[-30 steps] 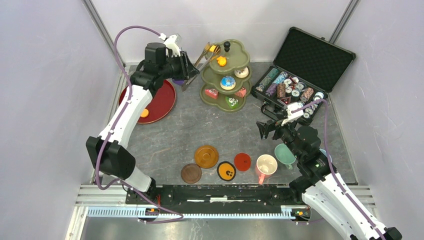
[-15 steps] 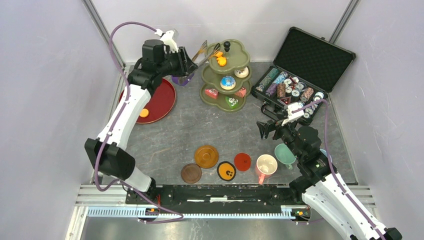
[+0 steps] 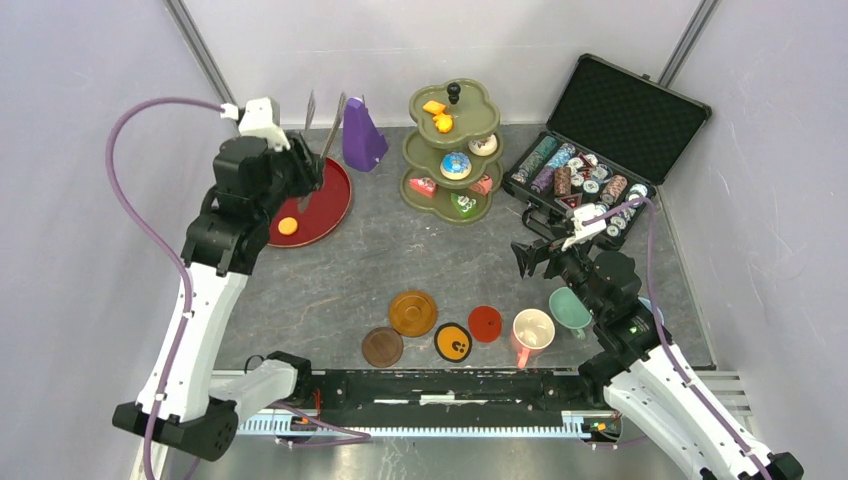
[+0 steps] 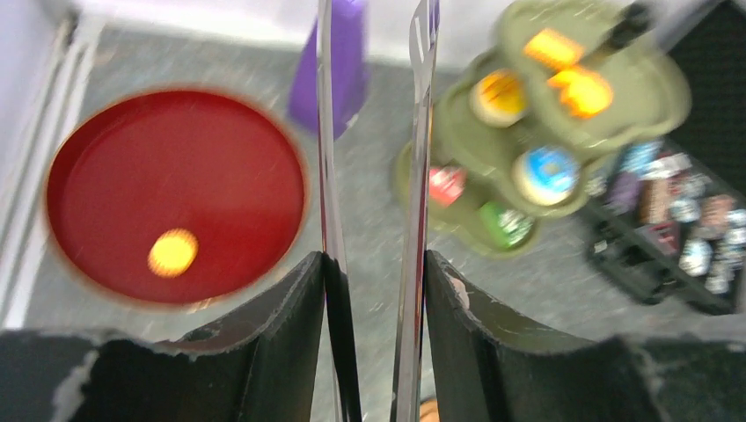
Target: Serve the afternoon tea
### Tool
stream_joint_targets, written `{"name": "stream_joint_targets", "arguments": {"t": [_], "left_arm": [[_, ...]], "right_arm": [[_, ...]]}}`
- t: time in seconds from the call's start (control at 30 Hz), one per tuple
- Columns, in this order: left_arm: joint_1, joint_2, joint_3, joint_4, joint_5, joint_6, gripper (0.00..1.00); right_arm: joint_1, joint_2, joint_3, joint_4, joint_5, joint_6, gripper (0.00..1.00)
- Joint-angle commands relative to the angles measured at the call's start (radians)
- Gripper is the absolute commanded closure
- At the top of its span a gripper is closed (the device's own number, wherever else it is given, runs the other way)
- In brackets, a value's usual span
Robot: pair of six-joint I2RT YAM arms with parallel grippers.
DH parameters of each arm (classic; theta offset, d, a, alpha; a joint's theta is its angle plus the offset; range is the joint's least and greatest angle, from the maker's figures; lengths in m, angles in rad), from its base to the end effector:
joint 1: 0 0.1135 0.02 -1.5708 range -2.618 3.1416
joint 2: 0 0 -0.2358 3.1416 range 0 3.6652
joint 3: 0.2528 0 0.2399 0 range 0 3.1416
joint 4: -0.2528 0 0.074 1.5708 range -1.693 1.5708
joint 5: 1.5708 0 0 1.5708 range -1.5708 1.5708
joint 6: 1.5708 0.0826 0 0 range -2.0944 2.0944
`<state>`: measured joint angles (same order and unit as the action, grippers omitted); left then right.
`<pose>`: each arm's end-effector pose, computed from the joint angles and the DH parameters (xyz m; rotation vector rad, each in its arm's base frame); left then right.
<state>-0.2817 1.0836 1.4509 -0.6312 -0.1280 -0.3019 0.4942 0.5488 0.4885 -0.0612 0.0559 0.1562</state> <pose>0.2482 -0.0609 0.4206 -0.1089 1.8392 -0.2924 0.1867 0.0954 0.2634 -0.2460 1.6936 0.4386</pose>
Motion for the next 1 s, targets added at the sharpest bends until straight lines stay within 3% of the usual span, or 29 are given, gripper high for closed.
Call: {"name": "stream_joint_targets", "arguments": {"t": [0.0,0.2,0.97], "left_arm": [[0.072,-0.024,-0.152,-0.198,-0.167,-0.041,0.50],[0.381,-0.039,-0.320,-0.250,0.073,-0.088,0.53],[0.472,0.160,-0.395,-0.103,0.081,-0.098,0.49]], "right_arm": [[-0.003,0.012,-0.005,0.054,-0.032,-0.001,0.02],[-0.003,0.001,-0.004,0.046,-0.039,-0.006,0.02],[-0.004,-0.021,-0.018,0.036,-0.027,0.001,0.02]]}}
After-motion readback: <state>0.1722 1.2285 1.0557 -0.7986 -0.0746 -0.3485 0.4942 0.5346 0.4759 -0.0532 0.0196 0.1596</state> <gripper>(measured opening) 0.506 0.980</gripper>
